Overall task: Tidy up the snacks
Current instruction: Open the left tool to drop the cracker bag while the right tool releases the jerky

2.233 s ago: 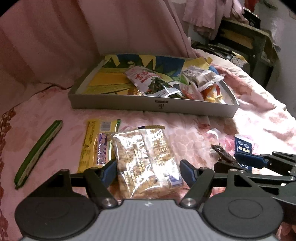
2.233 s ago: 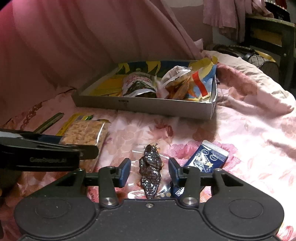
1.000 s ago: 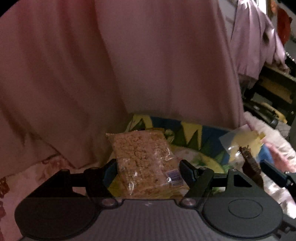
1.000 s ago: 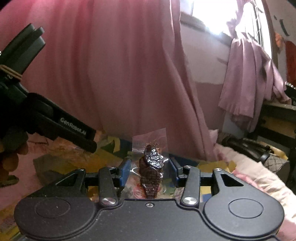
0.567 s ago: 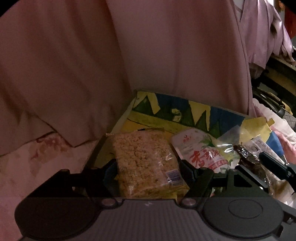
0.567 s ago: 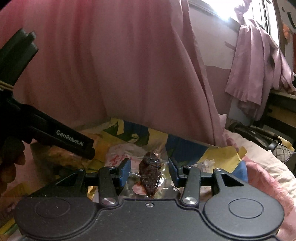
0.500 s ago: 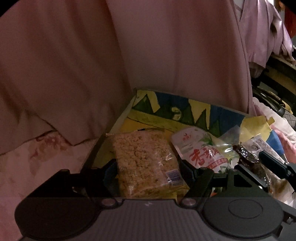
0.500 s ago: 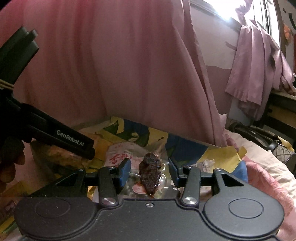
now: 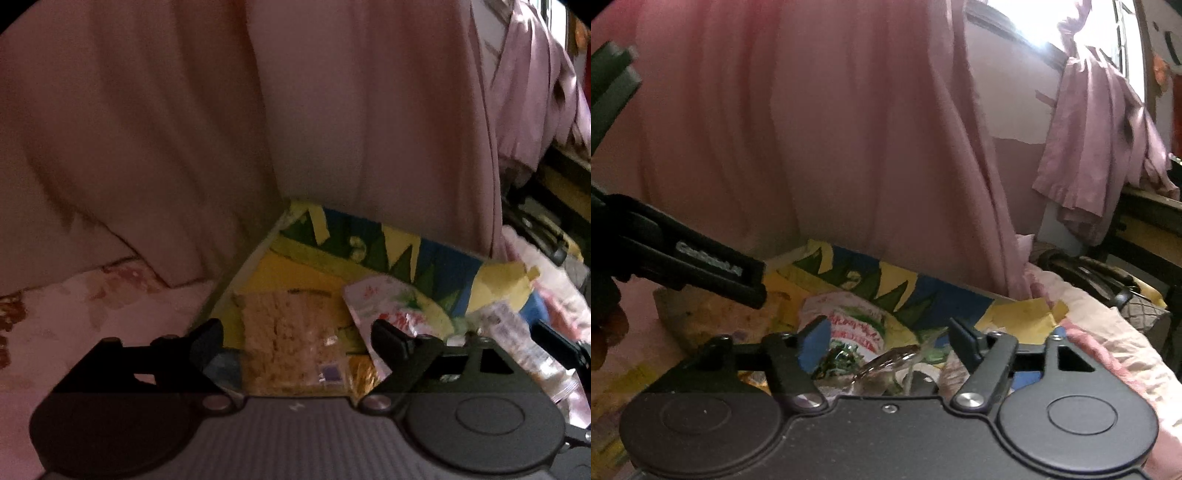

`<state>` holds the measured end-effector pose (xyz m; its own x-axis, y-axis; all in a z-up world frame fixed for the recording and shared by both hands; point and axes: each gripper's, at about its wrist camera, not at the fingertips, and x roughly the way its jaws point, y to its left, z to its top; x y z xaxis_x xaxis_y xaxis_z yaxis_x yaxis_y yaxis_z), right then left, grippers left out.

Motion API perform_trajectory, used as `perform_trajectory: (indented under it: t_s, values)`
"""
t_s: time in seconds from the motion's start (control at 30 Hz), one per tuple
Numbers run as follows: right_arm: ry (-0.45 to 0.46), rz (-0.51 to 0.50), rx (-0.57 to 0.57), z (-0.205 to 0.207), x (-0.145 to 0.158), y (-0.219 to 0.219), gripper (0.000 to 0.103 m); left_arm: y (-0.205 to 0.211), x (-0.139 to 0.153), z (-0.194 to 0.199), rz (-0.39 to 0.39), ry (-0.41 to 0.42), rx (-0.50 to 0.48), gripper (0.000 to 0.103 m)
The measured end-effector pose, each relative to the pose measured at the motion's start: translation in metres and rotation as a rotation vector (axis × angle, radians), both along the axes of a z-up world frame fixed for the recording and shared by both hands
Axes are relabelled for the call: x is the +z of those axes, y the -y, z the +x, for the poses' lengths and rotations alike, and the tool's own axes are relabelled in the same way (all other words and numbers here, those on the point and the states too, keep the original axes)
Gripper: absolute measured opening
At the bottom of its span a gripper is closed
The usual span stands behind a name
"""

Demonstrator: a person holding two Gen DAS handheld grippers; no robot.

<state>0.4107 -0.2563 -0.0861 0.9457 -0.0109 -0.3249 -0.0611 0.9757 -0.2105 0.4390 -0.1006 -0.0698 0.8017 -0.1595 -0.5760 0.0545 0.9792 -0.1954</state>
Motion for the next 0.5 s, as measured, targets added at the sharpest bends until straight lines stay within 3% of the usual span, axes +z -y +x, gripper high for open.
perform_trajectory:
  t_s: [0.3,0.5]
  values:
    - [0.075,0.099,-0.05,-0.052,0.058,0.02,0.098,-0.016,0.051,-0.055,-0.071,0.113,0.046,0.102]
    - [0.121,0.176,-0.056,-0.107,0.091,0.029,0.102,-0.018,0.076,-0.105,-0.059,0.164,0.011,0.103]
